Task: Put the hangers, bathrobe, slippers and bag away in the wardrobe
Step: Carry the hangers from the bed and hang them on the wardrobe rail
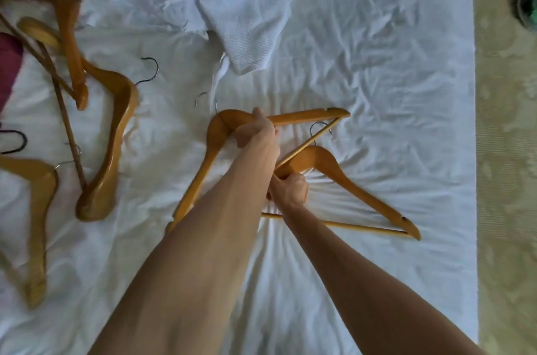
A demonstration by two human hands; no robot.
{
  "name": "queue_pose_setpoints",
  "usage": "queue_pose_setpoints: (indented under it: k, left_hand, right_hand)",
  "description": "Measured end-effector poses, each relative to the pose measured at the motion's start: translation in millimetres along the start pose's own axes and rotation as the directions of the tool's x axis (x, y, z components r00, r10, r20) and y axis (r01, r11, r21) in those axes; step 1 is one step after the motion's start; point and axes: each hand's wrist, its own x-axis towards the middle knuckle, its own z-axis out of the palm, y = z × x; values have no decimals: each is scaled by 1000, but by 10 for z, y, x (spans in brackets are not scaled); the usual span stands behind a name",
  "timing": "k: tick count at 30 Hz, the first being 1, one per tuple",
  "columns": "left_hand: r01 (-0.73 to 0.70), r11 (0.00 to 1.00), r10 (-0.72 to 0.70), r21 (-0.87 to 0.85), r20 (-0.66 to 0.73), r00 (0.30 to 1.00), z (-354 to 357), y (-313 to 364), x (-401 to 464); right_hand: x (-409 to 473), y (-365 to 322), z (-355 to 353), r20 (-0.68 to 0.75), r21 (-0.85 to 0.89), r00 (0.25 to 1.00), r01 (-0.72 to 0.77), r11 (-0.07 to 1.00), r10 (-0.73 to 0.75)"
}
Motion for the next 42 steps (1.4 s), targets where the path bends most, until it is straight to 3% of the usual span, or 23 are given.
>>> queue_pose_setpoints:
  k: [3,9,14,17,24,28,32,37,42]
  left_hand:
    - [-63,997,64,-38,44,997,-281,128,-86]
    - [-165,986,165,2,81,983,-1040,330,-553]
    - [-273,950,249,155,156,956,-1649,144,-1170]
    - [-321,924,281,208,201,939,-1981,-32,-1584]
    - [-393,911,331,122,353,875,-2564,-92,-2599]
    - [-489,863,415,123,379,827,-2915,-77,-3141]
    - [-538,841,495,58,318,809,-3287,-80,-3617]
    - [-630,774,628,-63,197,753,-3862,-208,-4145]
    - [-712,693,718,-112,20,696,-4463,-431,-4582]
  right_hand:
    - [-65,27,37,63,138,994,-103,985,95]
    - [-660,238,-323,69,282,989,-143,949,129]
    - [-1333,232,-1019,-18,84,998,57,995,-55]
    - [-1758,161,-1363,25,134,986,161,978,-166]
    - [-2673,-198,-1798,253,287,891,303,909,-376]
    - [-3116,-429,-1945,378,336,778,389,858,-501]
    - [-3542,-684,-2078,451,325,629,545,773,-633]
    - [-4107,-876,-2138,558,289,383,742,605,-736]
    - [-4688,-891,-1934,684,311,146,827,468,-714]
